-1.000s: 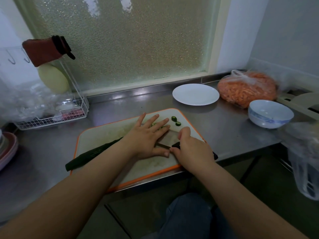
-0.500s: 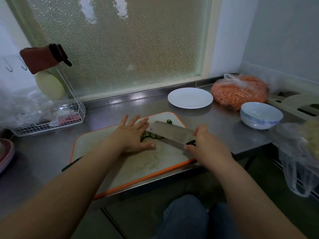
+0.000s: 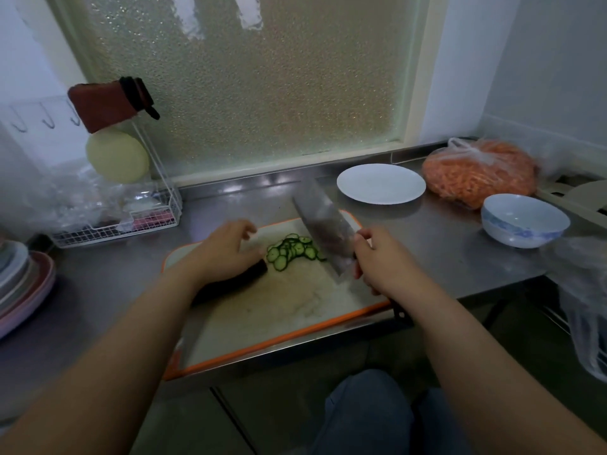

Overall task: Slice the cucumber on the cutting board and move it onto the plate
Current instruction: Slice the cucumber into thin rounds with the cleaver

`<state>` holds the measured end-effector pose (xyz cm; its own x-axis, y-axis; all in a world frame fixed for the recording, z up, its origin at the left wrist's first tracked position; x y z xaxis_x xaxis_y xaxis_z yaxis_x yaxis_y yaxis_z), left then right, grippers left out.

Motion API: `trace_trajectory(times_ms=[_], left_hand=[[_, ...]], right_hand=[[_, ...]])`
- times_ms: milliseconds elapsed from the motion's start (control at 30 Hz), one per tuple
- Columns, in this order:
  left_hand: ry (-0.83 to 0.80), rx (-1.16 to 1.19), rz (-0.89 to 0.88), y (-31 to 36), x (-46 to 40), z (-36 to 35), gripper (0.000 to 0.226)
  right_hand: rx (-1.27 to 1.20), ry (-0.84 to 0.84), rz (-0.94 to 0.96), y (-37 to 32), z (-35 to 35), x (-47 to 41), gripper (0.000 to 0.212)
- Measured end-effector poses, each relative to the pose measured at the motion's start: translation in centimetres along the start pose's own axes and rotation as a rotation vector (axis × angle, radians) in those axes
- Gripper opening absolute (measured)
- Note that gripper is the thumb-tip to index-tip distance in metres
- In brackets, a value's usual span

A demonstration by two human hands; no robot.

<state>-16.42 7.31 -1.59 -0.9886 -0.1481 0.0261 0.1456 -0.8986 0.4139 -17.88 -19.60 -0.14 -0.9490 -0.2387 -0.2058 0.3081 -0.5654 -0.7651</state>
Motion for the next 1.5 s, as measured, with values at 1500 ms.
trace_trajectory(times_ms=[1500], left_hand=[[0.272, 0.073, -0.125, -1.0, 0.4, -3.7, 0.004]], right_hand=[[0.552, -0.363, 0.159, -5.5, -6.2, -2.7, 0.021]])
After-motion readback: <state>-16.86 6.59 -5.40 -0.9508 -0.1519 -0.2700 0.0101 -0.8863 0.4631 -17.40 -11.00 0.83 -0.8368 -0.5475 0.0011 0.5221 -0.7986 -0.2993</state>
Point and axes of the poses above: each hand's wrist, its own x-axis away from the middle knuckle, its own z-axis out of the back of the hand, y = z × x, the point moved 1 cm from there along -x, towards the middle knuckle, and after that the axes turned 12 degrees about z, right-handed, at the moved point
